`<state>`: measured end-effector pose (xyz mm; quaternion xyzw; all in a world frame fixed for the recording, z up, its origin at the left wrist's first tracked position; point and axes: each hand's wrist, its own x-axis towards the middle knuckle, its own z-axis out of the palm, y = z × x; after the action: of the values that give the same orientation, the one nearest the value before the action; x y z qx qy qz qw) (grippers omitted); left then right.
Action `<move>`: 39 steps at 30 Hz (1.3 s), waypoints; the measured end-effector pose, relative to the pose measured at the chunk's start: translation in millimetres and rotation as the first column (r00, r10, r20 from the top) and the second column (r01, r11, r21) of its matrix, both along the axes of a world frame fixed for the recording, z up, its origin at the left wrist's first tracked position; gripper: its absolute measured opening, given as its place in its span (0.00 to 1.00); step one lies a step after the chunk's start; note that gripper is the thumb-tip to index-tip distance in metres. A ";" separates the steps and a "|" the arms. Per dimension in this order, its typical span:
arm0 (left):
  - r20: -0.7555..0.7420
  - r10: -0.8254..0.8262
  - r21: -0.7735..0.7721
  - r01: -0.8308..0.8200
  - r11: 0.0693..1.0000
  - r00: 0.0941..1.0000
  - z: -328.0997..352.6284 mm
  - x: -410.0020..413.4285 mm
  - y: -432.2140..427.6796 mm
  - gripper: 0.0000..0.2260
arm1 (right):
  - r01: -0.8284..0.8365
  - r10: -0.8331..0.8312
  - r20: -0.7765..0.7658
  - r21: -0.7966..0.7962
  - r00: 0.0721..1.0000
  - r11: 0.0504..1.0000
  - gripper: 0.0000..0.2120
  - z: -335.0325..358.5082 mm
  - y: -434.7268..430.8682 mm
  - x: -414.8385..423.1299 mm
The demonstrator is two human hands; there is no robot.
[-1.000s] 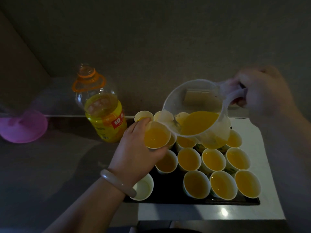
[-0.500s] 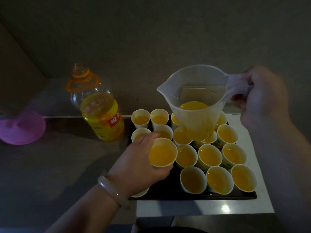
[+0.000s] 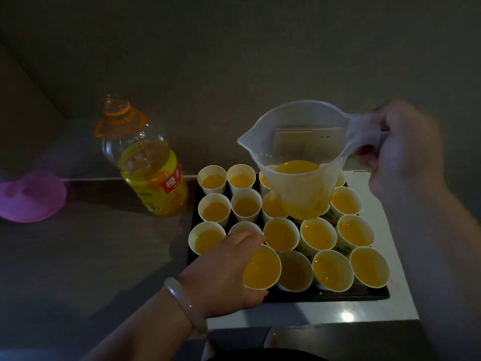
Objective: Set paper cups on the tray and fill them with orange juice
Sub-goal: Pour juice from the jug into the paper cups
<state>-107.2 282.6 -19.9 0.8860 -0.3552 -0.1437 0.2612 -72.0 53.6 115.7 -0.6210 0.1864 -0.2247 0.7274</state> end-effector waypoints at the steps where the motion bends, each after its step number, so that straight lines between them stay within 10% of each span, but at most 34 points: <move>1: 0.006 0.002 0.006 -0.002 1.000 1.000 -1.4 -0.8 -0.2 0.36 | 0.004 -0.004 -0.005 0.001 1.000 1.000 0.23 -0.2 -0.2 -1.0; 39: 0.501 -0.203 0.246 0.087 0.965 0.841 -48.9 3.9 2.8 0.33 | -0.049 0.047 -0.034 -0.060 0.998 0.997 0.17 -10.8 -1.3 -4.0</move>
<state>-103.3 285.4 -68.8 0.8847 -0.4616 0.0451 0.0468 -76.0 52.3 104.9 -0.6506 0.1765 -0.2027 0.7103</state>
